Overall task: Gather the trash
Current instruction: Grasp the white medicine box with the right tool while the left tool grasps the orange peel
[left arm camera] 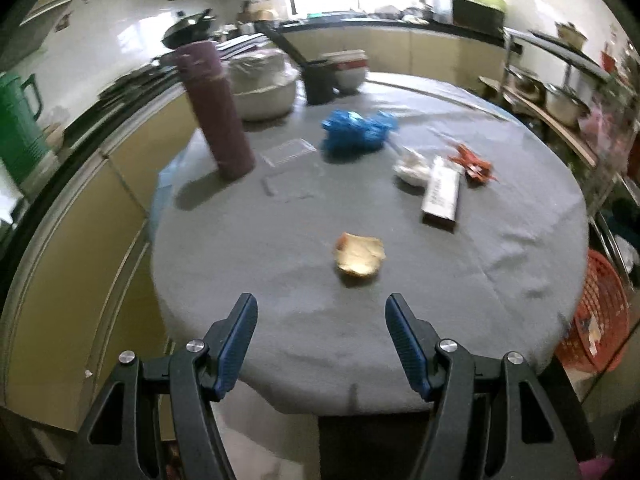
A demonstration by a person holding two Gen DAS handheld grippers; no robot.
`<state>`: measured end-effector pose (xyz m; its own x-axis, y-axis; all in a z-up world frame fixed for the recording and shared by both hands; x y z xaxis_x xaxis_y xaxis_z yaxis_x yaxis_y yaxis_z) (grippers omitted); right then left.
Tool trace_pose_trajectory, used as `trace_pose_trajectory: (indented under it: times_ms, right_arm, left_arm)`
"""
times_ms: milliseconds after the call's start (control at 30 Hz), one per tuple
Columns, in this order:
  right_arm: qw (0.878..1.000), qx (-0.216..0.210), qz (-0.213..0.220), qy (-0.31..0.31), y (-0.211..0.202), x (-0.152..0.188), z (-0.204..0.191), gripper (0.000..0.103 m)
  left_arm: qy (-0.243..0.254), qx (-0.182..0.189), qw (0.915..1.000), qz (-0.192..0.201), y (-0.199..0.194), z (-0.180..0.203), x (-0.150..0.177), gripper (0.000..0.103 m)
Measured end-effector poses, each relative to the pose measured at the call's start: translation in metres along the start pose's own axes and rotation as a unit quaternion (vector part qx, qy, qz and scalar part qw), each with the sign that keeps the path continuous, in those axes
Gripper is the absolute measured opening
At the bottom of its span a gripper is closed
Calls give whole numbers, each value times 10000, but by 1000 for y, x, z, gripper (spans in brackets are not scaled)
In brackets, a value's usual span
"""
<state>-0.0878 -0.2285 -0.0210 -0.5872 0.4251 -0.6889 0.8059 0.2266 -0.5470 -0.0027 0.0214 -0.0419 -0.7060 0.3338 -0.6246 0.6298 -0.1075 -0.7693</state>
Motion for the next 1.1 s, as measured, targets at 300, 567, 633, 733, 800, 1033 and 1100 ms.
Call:
trace_pose_trajectory:
  times_ms: [300,567,633,733,800,1033,1100]
  right_arm:
    - [9991,139,-403,-38,20,12,-3,66]
    - [9929,266,-1083,405,77,14,9,66]
    - [9895,320,-1291,567,101,9,11,66]
    - [9854,517,-1512,593,135,0,7,66]
    - [9820,688,-1635,652,159,-9,4,66]
    - [9656,1586,-1972,590,231,-30,-6,66]
    - [9605,1833,-2034,504,244,-30,-7,66]
  left_arm:
    - [-555,41,9981,-275,23,-35,9,68]
    - [-720,360,9953,-533,46,-36,9,68]
    - [-728,437,9948,-565,51,-33,6,68]
    - [-726,560,9937,-648,58,-29,4,68]
    - [-718,618,9931,-685,61,-26,3,68]
    - [-788,805,9902,-827,67,-21,2,68]
    - [-763,820,9903,-825,69,-21,0,68]
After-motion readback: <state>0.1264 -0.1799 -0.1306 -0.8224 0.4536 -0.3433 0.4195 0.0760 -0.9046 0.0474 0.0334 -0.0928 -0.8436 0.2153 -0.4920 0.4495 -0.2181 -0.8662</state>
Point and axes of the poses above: each gripper's, at about its wrist camera, not at the fingertips, and y roughly the way its jaws point, z to its right, x to its underside, the point moved 3 cm from there along y, roughly the way its jaws point, and after that the axes turned 2 degrees about -x, right-handed, at the moved point
